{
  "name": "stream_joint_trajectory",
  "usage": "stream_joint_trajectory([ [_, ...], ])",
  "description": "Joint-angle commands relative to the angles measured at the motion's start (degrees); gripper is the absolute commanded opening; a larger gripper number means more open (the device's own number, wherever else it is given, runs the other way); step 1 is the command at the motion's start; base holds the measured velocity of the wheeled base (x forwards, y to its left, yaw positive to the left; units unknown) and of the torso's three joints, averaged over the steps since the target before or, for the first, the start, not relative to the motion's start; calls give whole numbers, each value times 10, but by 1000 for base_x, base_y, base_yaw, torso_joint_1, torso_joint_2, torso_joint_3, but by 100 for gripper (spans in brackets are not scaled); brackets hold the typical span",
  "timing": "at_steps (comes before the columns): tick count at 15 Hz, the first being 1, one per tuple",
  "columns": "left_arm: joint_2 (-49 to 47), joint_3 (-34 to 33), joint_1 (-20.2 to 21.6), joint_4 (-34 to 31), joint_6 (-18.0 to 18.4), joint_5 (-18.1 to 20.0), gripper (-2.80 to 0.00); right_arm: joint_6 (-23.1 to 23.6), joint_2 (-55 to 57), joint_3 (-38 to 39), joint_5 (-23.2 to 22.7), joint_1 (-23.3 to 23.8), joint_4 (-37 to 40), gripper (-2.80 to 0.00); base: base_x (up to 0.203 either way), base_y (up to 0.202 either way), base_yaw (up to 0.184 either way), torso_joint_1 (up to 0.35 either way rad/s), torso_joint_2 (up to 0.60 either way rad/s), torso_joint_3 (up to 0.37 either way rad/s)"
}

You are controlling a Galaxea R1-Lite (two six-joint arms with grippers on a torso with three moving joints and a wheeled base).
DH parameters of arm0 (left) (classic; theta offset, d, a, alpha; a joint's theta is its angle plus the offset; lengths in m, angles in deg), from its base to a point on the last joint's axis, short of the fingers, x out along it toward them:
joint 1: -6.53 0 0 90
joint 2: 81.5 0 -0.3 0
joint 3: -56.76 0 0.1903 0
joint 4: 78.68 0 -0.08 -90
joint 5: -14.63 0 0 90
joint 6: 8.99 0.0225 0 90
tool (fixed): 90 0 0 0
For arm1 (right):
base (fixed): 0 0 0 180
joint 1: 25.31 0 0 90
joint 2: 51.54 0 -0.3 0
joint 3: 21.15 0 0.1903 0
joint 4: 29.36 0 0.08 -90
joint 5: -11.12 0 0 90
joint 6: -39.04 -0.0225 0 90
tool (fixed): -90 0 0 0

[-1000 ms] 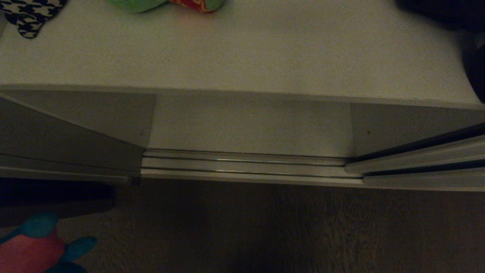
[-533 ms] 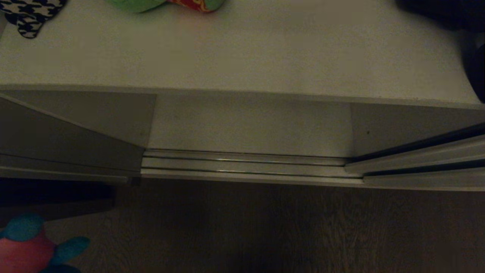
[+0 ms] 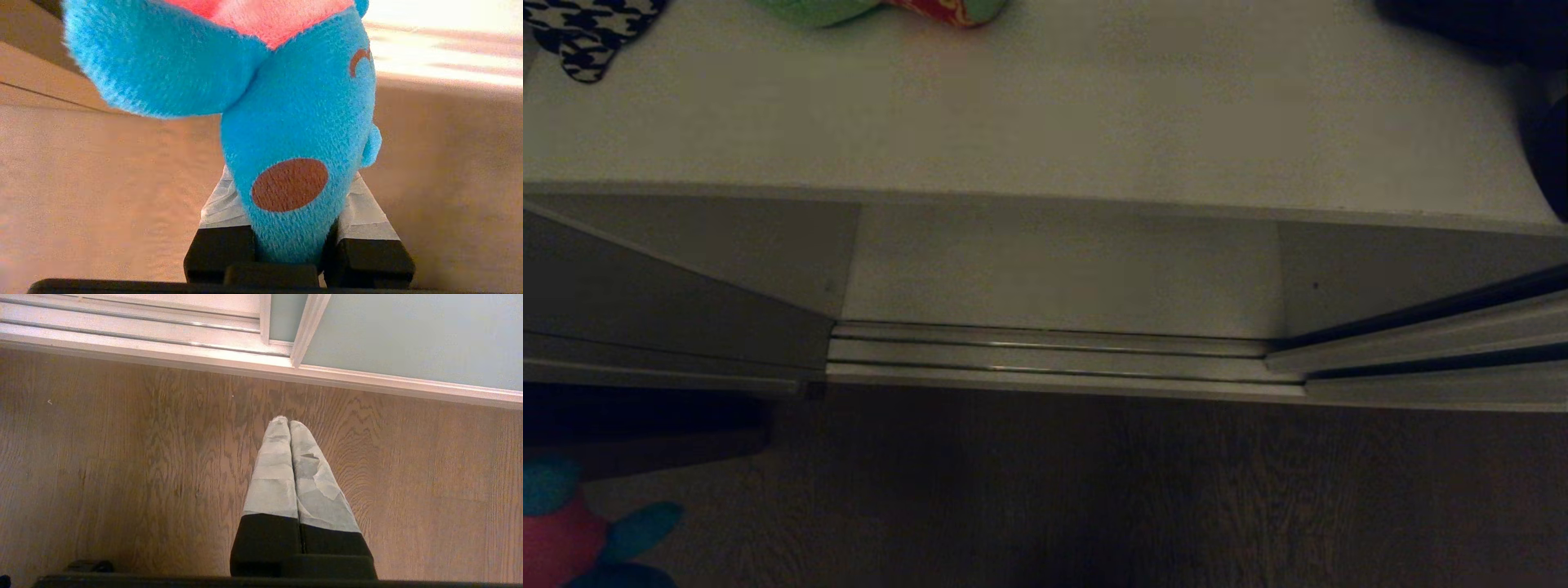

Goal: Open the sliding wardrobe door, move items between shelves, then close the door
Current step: Place the blue doll on the higher shelf

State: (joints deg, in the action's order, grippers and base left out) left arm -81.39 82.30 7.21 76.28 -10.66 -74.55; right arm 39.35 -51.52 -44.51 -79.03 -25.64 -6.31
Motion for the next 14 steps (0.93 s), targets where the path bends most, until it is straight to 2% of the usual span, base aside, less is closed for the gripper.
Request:
stream_joint_trajectory([
  [1, -3, -12, 0, 2, 36, -7, -280, 0, -3, 0, 0, 0, 0, -280, 0, 0, 0, 0, 0, 0],
  [2, -3, -21, 0, 11, 70, -3, -280, 0, -2, 0, 0, 0, 0, -280, 0, 0, 0, 0, 0, 0],
  [3, -3, -22, 0, 14, 76, -3, -280, 0, -2, 0, 0, 0, 0, -280, 0, 0, 0, 0, 0, 0],
  [5, -3, -22, 0, 17, 81, 13, -280, 0, -2, 0, 0, 0, 0, -280, 0, 0, 0, 0, 0, 0],
  [11, -3, -22, 0, 16, 88, 17, -280, 0, -2, 0, 0, 0, 0, -280, 0, 0, 0, 0, 0, 0],
  [14, -3, -22, 0, 16, 88, 17, -280, 0, -2, 0, 0, 0, 0, -280, -138, 0, 1, 4, 1, 3],
])
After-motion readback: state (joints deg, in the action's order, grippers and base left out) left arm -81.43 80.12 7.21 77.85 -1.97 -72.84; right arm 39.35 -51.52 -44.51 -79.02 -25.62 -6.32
